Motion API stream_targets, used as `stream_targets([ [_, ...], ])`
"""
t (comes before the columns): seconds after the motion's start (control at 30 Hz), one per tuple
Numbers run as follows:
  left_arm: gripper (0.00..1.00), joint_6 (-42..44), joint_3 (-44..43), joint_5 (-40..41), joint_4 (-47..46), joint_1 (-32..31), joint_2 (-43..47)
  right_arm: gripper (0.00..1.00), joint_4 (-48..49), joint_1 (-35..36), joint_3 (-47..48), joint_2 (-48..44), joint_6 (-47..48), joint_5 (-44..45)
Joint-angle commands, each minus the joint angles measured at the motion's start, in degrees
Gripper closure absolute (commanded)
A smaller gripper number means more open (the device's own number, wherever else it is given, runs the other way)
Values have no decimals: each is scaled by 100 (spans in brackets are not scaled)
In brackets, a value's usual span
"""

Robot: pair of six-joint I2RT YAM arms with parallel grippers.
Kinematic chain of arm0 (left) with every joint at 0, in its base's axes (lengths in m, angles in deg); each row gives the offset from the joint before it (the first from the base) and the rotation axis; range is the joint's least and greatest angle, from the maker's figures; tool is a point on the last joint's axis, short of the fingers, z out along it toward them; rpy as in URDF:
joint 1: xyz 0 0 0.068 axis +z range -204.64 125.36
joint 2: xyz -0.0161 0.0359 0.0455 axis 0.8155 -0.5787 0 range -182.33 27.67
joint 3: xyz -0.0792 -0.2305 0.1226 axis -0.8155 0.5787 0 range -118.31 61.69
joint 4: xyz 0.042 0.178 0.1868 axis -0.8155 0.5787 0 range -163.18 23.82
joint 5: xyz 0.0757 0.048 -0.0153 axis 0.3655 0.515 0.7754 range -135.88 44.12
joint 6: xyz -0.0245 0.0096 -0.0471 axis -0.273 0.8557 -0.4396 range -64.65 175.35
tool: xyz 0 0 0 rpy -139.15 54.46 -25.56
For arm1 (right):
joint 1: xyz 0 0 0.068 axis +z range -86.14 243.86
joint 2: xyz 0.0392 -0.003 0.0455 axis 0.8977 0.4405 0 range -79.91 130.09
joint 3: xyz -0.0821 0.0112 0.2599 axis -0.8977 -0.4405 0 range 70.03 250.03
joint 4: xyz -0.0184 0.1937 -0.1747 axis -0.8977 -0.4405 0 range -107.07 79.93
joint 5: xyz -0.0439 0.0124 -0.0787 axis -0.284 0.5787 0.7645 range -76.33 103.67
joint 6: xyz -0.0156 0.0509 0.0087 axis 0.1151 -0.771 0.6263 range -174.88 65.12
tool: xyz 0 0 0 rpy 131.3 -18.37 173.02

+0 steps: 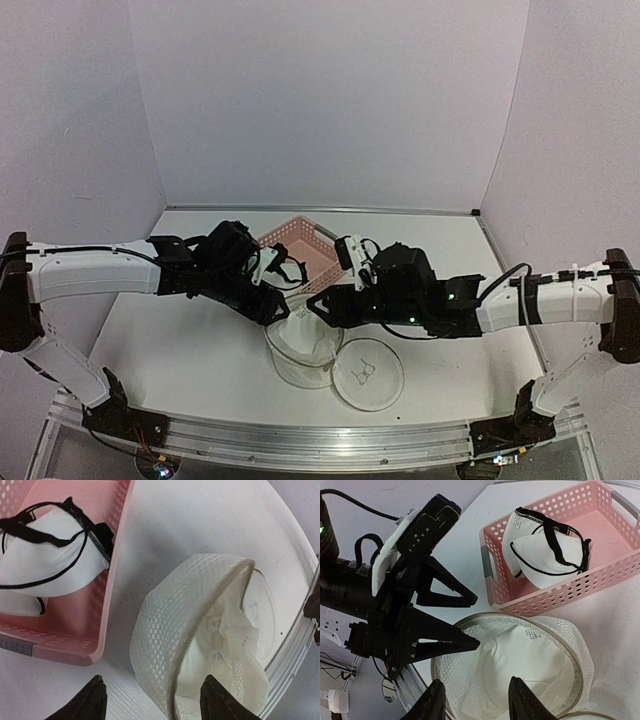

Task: Unzip the laundry bag and remove the bra
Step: Hold the laundry bag at the center of the board.

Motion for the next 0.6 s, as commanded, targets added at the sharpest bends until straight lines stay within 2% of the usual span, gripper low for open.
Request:
stream_targets([
  [0.0, 50, 11, -263, 300, -267, -12, -132, 55, 400, 17, 226, 412, -420, 281],
  [0.03, 58, 1, -258, 325, -268, -12, -159, 55, 400, 20, 275, 505, -469, 289],
  [0.1, 67, -29, -225, 352, -277, -12, -178, 55, 409, 25, 371, 683, -563, 340],
  [0.37, 97, -118, -146, 425, -366, -20, -80, 51, 475, 28, 859, 1393, -941, 473],
  [0.57, 100, -287, -60, 244, -517, -188, -8, 51, 497, 25, 1108, 1842, -1316, 445],
])
